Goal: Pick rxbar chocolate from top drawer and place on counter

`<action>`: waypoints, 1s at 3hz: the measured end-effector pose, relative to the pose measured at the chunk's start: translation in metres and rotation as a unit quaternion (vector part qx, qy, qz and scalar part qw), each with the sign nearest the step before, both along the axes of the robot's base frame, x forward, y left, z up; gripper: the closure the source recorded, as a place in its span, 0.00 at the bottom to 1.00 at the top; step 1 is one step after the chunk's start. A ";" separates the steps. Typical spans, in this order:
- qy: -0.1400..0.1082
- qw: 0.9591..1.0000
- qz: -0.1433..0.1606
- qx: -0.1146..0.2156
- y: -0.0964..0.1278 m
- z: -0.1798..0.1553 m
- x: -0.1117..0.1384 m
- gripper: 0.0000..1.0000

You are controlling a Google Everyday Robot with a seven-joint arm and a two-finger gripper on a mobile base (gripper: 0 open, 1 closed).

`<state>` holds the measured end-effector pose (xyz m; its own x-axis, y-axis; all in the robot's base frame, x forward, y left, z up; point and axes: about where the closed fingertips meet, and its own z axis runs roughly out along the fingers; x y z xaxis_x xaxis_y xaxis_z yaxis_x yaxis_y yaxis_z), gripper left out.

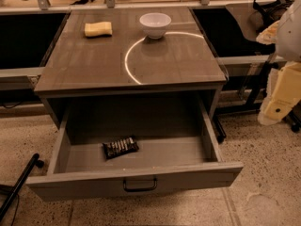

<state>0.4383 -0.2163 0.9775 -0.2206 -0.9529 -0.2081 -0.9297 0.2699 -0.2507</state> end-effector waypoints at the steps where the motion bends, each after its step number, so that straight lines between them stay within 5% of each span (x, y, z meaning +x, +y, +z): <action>1: 0.000 1.000 0.000 0.000 0.000 0.000 0.000 0.00; 3: 0.020 0.999 0.027 0.042 0.031 -0.033 -0.001 0.00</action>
Offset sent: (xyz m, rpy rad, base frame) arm 0.0005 0.0304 -0.0391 0.0984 0.0524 0.0659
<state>0.4368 -0.1858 0.9443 -0.1790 -0.9434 -0.2793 -0.9525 0.2372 -0.1908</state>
